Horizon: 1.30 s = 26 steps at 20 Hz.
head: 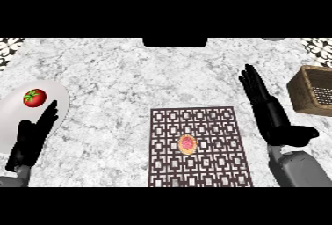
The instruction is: Pick the cupcake from the placemat and place it in the basket
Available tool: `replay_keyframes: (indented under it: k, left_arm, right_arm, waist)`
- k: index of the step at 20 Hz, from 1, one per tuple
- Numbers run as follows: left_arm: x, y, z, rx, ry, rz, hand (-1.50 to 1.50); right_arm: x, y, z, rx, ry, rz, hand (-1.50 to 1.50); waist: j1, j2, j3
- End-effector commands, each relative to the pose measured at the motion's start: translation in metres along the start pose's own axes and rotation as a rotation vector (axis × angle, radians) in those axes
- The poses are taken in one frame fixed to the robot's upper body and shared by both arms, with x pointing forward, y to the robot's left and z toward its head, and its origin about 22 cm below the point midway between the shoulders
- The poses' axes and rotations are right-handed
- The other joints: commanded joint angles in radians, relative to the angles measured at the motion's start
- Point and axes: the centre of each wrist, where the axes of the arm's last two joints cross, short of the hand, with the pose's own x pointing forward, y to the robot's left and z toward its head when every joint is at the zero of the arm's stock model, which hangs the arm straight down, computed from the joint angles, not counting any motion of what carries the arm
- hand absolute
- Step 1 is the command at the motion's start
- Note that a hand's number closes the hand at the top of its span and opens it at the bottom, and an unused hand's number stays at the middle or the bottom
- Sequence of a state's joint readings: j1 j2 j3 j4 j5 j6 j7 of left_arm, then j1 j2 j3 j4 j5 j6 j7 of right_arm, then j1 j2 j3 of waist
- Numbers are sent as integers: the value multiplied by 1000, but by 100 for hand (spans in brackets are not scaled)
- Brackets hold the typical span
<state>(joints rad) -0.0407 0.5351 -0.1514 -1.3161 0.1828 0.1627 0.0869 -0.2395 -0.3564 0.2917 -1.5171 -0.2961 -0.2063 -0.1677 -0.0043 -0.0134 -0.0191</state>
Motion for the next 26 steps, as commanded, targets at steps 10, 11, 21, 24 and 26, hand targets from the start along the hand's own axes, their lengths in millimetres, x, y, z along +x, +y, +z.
replay_keyframes:
  k: [10,11,21,24,26]
  left_arm:
    - [105,-30,-19,-116,-512,-16,0]
    - [110,-26,-18,-117,-518,-31,0]
    - [96,-23,-20,-86,-475,-38,0]
    - [104,-21,-20,-74,-482,-48,0]
    - [105,-17,-21,-71,-478,-46,0]
  right_arm:
    - [38,162,-35,-255,2,-204,150]
    - [33,167,-32,-319,-1,-161,-150]
    - [-17,134,-83,-447,200,423,-150]
    - [-24,119,-92,-314,342,589,-150]
    - [-24,115,-97,-206,437,708,-150]
  waist:
    - [70,23,18]
    - [79,19,18]
    - [2,-16,-2]
    - [3,-25,-6]
    - [9,-25,-5]
